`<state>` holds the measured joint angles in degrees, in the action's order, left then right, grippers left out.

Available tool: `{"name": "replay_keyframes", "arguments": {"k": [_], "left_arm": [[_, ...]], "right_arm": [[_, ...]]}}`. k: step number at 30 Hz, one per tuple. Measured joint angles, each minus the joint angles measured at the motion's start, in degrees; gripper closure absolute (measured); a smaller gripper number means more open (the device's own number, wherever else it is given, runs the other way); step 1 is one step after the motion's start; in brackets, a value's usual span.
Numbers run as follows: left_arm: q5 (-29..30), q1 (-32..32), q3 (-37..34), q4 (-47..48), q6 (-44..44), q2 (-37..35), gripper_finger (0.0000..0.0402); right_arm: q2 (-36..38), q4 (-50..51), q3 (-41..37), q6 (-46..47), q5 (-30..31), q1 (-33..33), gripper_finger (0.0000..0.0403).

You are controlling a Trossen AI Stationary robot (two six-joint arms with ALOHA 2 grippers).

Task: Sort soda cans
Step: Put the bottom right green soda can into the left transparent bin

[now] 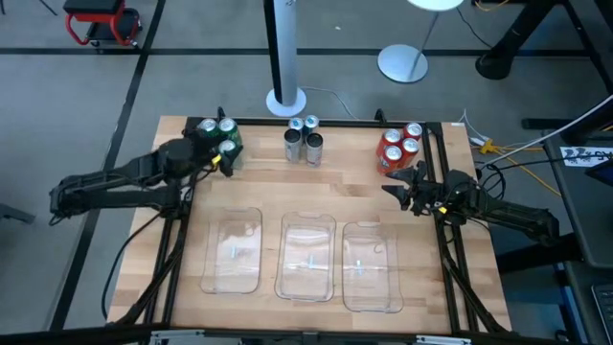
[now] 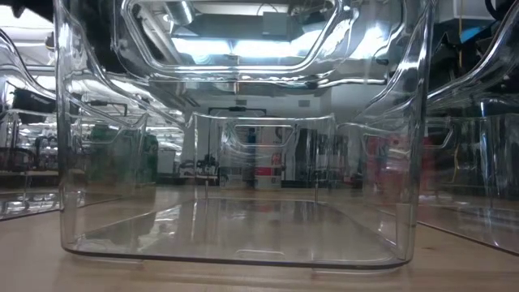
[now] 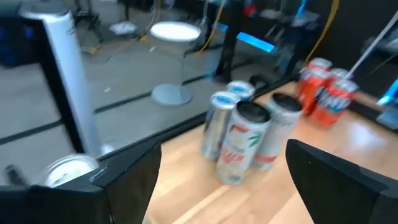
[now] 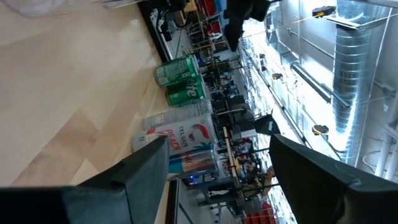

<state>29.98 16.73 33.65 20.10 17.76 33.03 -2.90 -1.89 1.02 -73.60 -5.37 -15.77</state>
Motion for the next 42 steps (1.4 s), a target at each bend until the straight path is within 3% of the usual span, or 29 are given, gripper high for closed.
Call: {"name": "replay_keyframes", "arguments": {"k": [14, 17, 26, 32, 42], "left_arm": [[-0.75, 10.62, 12.66, 19.55, 1.50, 13.09, 0.0068], [-4.35, 13.65, 14.66, 23.09, 1.54, 15.68, 0.0068], [-15.52, 22.43, 16.94, 27.17, 0.12, 25.09, 0.0068], [-15.86, 24.39, 16.93, 27.33, -0.62, 29.25, 0.0068], [-15.24, 24.33, 16.94, 27.41, -1.33, 28.86, 0.0068]], "right_arm": [[0.00, 1.46, 0.32, -0.78, 0.23, 0.00, 0.0125], [0.00, 1.39, 0.32, -1.88, 0.70, 0.00, 0.0125], [0.00, 1.78, 0.32, -3.17, 1.93, 0.01, 0.0125], [0.00, 1.83, 0.32, -4.87, 1.97, 0.00, 0.0125], [0.00, 1.96, 0.30, -4.83, 1.97, 0.00, 0.0125]]}}
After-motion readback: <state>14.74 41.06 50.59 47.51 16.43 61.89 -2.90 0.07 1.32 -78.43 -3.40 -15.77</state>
